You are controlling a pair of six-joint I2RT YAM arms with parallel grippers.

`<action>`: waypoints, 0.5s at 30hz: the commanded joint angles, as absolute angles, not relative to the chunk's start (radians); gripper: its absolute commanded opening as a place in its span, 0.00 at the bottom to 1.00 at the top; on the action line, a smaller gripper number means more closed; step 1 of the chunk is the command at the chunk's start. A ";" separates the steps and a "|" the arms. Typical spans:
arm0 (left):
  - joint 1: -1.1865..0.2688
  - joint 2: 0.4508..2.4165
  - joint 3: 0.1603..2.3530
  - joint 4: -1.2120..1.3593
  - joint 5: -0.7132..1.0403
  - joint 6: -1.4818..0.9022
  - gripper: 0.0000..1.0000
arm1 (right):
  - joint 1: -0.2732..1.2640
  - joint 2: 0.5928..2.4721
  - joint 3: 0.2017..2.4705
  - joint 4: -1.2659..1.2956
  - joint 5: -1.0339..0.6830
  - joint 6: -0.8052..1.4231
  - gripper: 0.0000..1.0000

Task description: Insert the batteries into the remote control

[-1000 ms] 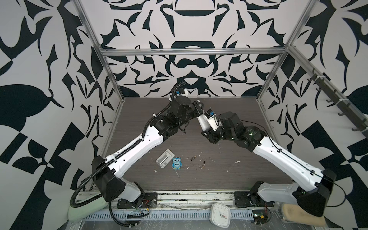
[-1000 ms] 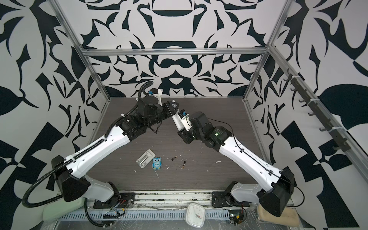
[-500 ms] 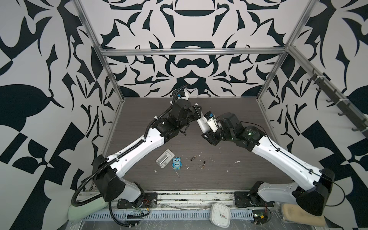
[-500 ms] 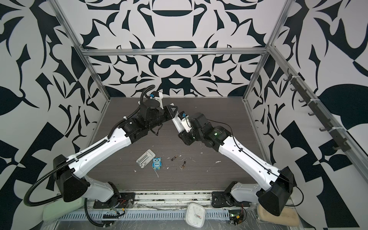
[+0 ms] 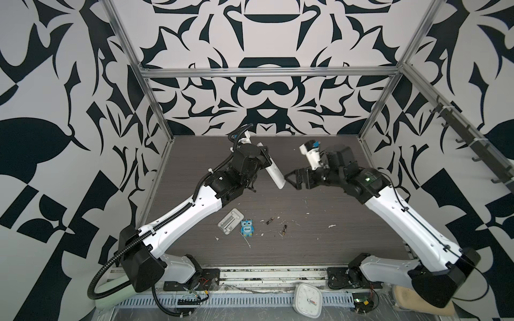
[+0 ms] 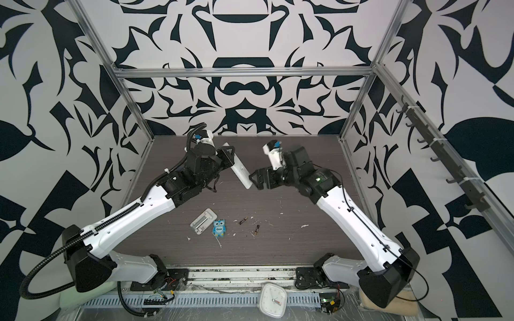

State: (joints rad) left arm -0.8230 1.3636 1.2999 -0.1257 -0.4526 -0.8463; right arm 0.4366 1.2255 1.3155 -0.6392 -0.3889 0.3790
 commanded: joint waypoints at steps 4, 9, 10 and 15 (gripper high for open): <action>-0.822 1.356 1.297 -0.001 -0.538 -0.816 0.03 | 0.284 1.302 1.311 -0.596 -0.747 0.790 0.98; -0.822 1.437 1.357 0.005 -0.546 -0.816 0.03 | 0.276 1.307 1.264 -0.455 -0.807 0.977 0.99; -0.822 1.448 1.364 0.003 -0.548 -0.817 0.03 | 0.276 1.309 1.265 -0.453 -0.808 0.987 0.99; -0.822 1.498 1.404 -0.003 -0.531 -0.822 0.03 | 0.276 1.312 1.229 -0.401 -0.825 1.035 0.99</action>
